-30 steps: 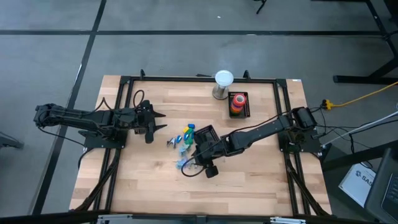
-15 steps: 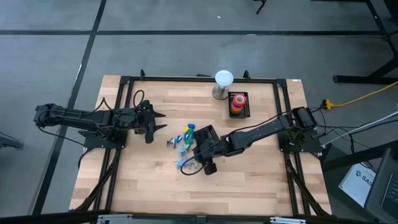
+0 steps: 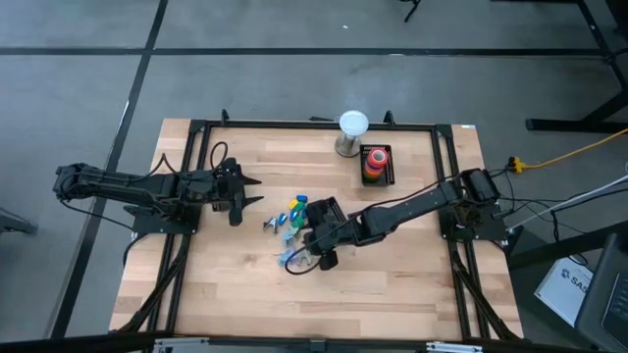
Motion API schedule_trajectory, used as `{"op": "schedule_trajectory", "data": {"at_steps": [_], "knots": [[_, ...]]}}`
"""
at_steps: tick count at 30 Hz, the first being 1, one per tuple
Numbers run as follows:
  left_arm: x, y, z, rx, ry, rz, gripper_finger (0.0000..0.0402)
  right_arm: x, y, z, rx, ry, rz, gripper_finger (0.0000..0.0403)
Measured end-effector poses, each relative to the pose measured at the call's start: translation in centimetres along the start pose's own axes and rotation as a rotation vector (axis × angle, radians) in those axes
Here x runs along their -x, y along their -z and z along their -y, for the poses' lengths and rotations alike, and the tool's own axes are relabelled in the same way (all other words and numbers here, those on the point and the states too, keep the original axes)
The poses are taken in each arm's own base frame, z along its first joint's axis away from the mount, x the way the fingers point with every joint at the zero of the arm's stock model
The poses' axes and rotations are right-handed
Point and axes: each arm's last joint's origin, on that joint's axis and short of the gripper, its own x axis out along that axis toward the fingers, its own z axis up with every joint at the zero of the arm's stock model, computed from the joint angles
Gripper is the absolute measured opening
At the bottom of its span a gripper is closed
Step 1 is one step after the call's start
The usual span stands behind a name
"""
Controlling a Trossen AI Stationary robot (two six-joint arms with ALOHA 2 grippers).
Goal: Pick and place Stapler, Stapler remover, tape
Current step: Put the gray staple remover into the center black bin
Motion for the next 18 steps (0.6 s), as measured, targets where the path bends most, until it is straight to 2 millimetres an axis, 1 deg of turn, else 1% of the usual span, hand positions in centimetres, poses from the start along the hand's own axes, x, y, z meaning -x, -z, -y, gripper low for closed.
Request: {"op": "schedule_trajectory", "data": {"at_steps": [5, 12, 15, 18], "knots": [[0.0, 0.0, 0.0, 0.000, 0.000, 0.000, 0.0210, -0.8, -0.5, 0.4, -0.017, 0.004, 0.003, 0.0188], [0.0, 0.0, 0.0, 0.000, 0.000, 0.001, 0.0210, -2.3, -3.5, 0.7, -0.066, 0.015, 0.054, 0.0188], [0.0, 0.0, 0.0, 0.000, 0.000, 0.001, 0.0210, -3.4, -4.1, 0.6, -0.108, 0.016, 0.062, 0.0188], [0.0, 0.0, 0.0, 0.000, 0.000, 0.000, 0.0210, -4.9, -4.5, 0.2, -0.112, 0.016, 0.059, 0.0184]]}}
